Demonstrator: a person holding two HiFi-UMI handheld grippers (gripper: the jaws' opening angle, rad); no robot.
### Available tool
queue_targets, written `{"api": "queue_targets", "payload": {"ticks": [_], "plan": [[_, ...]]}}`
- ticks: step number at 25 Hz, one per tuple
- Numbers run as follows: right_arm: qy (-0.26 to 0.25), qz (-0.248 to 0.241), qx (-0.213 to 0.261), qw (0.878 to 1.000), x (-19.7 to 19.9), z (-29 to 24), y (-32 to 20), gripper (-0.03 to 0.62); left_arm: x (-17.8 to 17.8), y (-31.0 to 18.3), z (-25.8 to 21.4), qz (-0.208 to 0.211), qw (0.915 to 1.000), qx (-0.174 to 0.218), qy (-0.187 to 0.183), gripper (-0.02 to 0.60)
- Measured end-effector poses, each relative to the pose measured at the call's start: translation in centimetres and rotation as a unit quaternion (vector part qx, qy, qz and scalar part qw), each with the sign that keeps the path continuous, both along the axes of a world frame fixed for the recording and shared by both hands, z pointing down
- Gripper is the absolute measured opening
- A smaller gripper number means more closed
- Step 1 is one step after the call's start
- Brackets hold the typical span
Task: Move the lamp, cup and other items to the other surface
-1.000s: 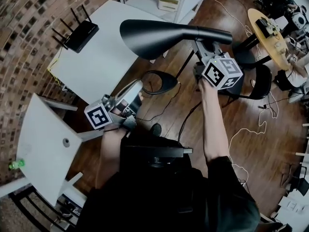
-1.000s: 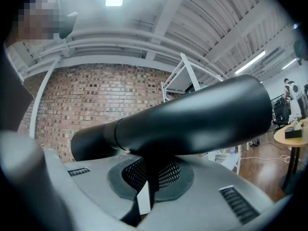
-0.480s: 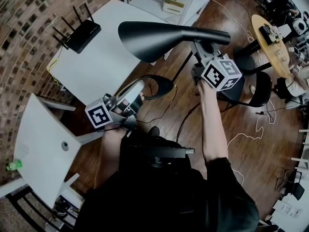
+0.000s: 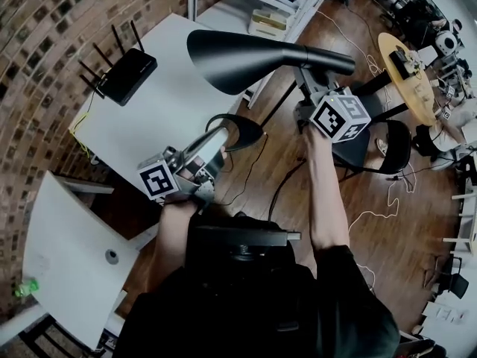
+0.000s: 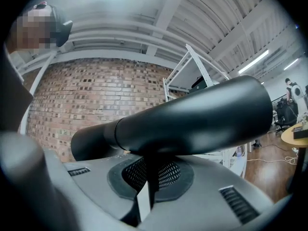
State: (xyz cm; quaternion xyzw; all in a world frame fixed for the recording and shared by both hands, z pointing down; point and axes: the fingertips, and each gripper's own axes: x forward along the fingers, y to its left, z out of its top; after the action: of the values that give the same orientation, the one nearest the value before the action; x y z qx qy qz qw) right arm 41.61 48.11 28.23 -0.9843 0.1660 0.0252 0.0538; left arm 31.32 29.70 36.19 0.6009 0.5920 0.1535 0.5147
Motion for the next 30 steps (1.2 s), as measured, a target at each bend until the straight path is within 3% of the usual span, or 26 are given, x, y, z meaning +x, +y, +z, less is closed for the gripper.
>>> {"api": "queue_targets", "payload": {"ticks": [11,15,30], "plan": [[-0.008,0.008,0.010,1.000,8.7,0.3,-5.0,0.012,5.9,-6.6,0.3,-0.021,0.9995,-0.016,-0.015,0.003],[-0.002,-0.001,0.009,1.000,10.1,-0.6,-6.2,0.012,6.2,-8.1,-0.2,-0.037,0.9990,-0.020,-0.011,0.003],[0.004,-0.016,0.004,1.000,17.6,-1.1,-5.9,0.012,9.6,-7.8,-1.0,-0.061,0.9980,-0.015,-0.002,0.003]]}}
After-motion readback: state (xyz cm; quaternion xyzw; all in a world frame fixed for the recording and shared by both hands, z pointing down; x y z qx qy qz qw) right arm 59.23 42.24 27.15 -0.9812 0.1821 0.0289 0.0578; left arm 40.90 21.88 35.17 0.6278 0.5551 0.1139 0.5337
